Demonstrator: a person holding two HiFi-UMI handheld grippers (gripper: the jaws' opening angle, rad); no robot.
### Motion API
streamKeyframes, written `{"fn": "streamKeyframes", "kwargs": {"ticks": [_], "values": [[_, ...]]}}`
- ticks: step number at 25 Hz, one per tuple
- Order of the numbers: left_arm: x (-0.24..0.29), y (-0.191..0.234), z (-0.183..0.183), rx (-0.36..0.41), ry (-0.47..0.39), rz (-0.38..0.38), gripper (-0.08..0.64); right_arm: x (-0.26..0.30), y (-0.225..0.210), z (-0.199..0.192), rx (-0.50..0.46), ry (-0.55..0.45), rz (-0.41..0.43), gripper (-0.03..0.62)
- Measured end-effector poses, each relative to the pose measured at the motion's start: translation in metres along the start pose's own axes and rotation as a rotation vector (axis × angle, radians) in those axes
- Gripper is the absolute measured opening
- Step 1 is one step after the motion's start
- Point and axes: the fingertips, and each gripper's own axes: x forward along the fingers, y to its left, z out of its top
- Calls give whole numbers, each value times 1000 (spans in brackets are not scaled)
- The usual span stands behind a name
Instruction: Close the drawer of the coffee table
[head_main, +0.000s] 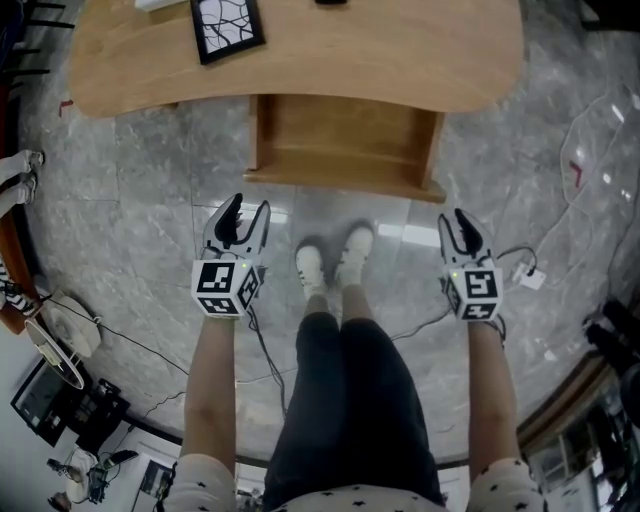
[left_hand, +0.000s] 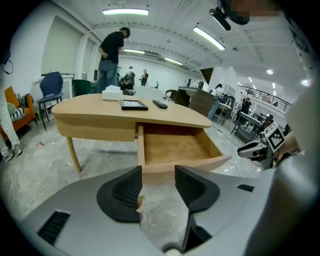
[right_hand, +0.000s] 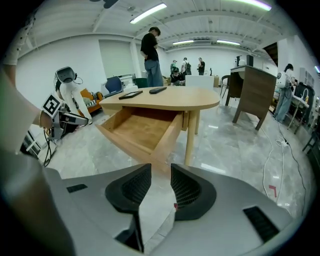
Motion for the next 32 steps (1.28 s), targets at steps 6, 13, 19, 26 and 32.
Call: {"fn": "streamKeyframes", "kwargs": {"ticks": [6, 13, 19, 26, 32], "values": [[32, 28, -16, 62, 33, 16, 262, 24, -4, -18, -58, 50, 2, 120], [62, 37, -35, 190, 66, -25, 272, 38, -4, -37, -130, 105, 19, 124], [83, 38, -42, 246, 84, -53, 276, 53, -13, -40, -165, 113, 8, 129], [97, 33, -45, 315, 97, -88, 276, 66, -17, -38, -220, 119, 14, 129], [103, 29, -44, 380, 106, -128, 273, 75, -13, -34, -266, 115, 38, 129]]}}
